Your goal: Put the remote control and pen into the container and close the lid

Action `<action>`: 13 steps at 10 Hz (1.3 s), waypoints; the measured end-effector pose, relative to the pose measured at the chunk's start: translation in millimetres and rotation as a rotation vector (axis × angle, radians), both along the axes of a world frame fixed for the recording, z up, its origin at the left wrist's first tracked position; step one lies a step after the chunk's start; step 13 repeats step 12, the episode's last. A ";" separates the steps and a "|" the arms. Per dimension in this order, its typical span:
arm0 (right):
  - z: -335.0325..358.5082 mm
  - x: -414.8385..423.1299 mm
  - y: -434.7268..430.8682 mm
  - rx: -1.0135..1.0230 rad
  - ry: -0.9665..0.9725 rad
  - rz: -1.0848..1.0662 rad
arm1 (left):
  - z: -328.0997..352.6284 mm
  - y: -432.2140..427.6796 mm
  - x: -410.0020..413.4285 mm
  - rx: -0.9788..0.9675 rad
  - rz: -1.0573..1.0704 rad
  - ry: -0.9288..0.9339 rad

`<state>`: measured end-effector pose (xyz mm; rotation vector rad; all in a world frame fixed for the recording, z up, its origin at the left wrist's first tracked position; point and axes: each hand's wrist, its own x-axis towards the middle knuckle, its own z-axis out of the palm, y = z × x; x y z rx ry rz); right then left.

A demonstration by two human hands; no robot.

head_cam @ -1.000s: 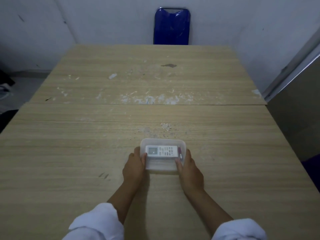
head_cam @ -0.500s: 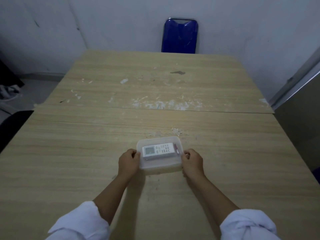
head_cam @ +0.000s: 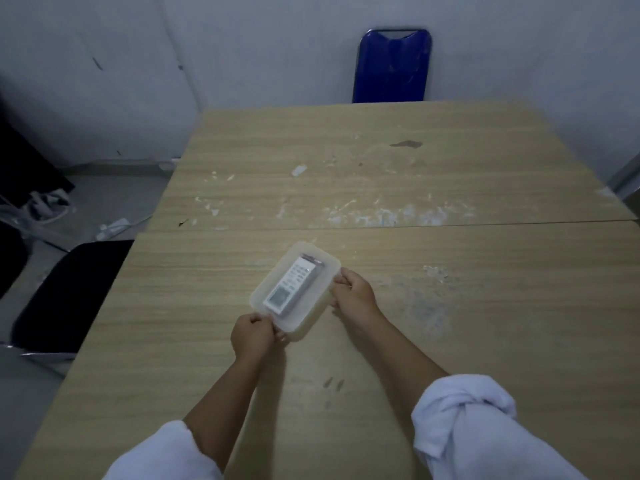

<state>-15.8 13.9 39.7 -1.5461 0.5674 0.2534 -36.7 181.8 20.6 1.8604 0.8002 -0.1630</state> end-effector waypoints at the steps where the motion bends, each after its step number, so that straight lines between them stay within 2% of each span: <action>1: 0.4 15.1 34.6 0.040 -0.004 0.078 | -2.2 15.6 13.7 -0.109 0.106 0.014; 2: -7.4 30.1 63.0 0.068 0.004 0.127 | -5.6 26.1 29.3 -0.330 0.248 0.011; 5: -23.1 68.9 106.4 0.044 0.028 0.163 | -6.3 48.0 61.4 -0.498 0.378 -0.014; 7: -23.3 71.9 108.6 0.103 0.023 0.169 | -5.2 46.9 62.1 -0.644 0.442 -0.055; 8: -14.0 65.2 100.9 0.099 -0.005 0.186 | -5.0 47.4 60.9 -0.669 0.430 -0.053; 10: 10.1 60.9 65.7 -0.186 -0.043 0.271 | 7.5 42.6 58.4 -0.734 0.376 0.024; 11: 30.2 55.2 36.6 -0.329 -0.089 0.353 | 21.2 28.8 50.7 -0.736 0.199 0.237; 12: 47.9 48.6 2.3 -0.420 -0.146 0.343 | 42.3 9.5 44.6 -0.595 0.014 0.279; 13: 47.9 48.6 2.3 -0.420 -0.146 0.343 | 42.3 9.5 44.6 -0.595 0.014 0.279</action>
